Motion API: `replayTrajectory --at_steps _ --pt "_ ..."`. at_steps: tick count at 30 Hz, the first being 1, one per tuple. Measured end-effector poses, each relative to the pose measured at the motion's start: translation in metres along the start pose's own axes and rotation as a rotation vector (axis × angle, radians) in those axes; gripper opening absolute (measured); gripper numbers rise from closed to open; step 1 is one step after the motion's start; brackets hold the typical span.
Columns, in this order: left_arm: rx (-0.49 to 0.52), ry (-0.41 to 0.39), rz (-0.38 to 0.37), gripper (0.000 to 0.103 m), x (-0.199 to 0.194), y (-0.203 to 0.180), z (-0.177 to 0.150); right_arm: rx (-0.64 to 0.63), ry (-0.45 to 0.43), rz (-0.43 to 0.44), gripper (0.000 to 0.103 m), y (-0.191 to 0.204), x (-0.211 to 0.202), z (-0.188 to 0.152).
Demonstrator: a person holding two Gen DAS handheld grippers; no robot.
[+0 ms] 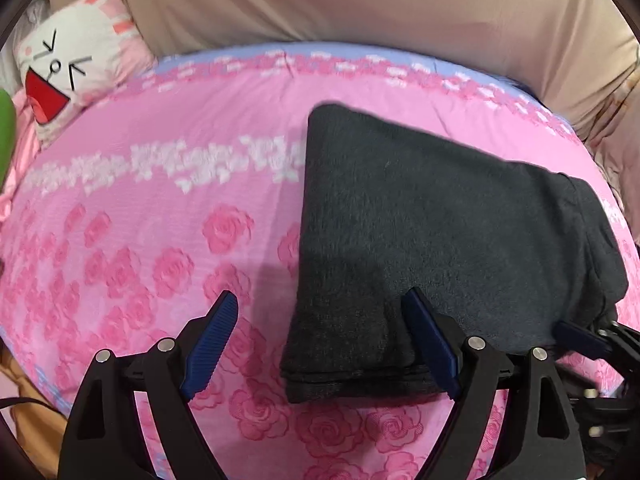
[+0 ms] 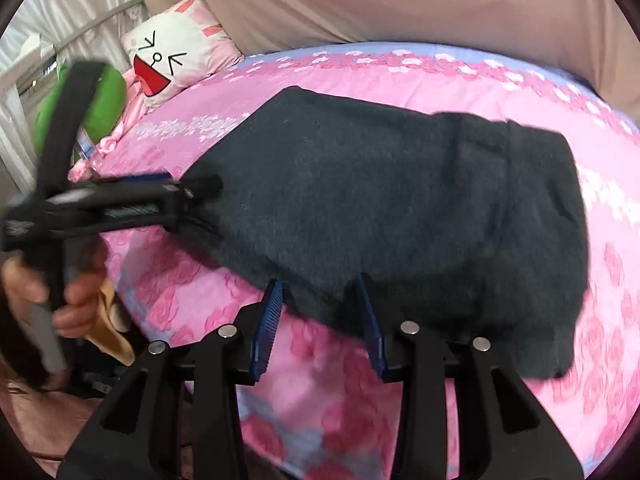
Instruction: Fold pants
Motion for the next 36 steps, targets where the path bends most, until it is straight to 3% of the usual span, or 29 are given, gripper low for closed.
replayTrajectory --at_steps 4,6,10,17,19,21,22,25,28,31,33,36 --pt "0.005 -0.010 -0.023 0.083 -0.008 -0.005 0.004 0.135 -0.162 -0.036 0.036 -0.032 -0.052 0.008" --pt "0.021 -0.023 -0.018 0.083 -0.012 -0.009 0.005 0.205 -0.201 -0.070 0.037 -0.053 -0.066 0.008" --pt "0.033 -0.016 -0.020 0.083 -0.012 -0.016 0.004 0.303 -0.177 -0.099 0.038 -0.087 -0.061 0.003" --pt "0.026 0.001 -0.008 0.084 -0.008 -0.016 0.002 0.323 -0.152 -0.113 0.039 -0.093 -0.042 -0.003" --pt "0.017 0.012 -0.018 0.084 -0.005 -0.015 0.002 0.322 -0.136 -0.134 0.034 -0.095 -0.034 -0.004" --pt "0.022 0.010 -0.052 0.077 -0.009 -0.017 0.002 0.307 -0.145 -0.138 0.027 -0.091 -0.039 -0.004" --pt "0.030 0.003 -0.078 0.062 -0.014 -0.019 0.002 0.295 -0.161 -0.125 0.026 -0.085 -0.047 -0.004" --pt "0.044 -0.029 -0.174 0.059 -0.035 -0.024 0.005 0.268 -0.177 -0.127 0.026 -0.081 -0.058 -0.003" --pt "0.036 -0.005 -0.151 0.078 -0.024 -0.022 0.006 0.305 -0.128 -0.148 0.037 -0.100 -0.036 -0.014" --pt "-0.013 0.070 -0.105 0.079 0.002 -0.012 0.001 0.380 -0.174 -0.071 0.051 -0.108 -0.043 -0.022" --pt "-0.063 0.080 -0.154 0.083 0.007 -0.006 -0.001 0.406 -0.187 -0.084 0.064 -0.115 -0.048 -0.023" --pt "-0.093 0.084 -0.216 0.089 0.011 -0.001 0.001 0.462 -0.166 -0.016 0.072 -0.126 -0.041 -0.027"
Point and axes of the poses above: each gripper's, at about its wrist camera, not at the fingertips, and x roughly the way its jaws point, y to its left, z to its top, the point moved 8 cm from there along x, roughly the way its jaws point, and after that the axes turned 12 degrees about y, right-handed, at the moved point
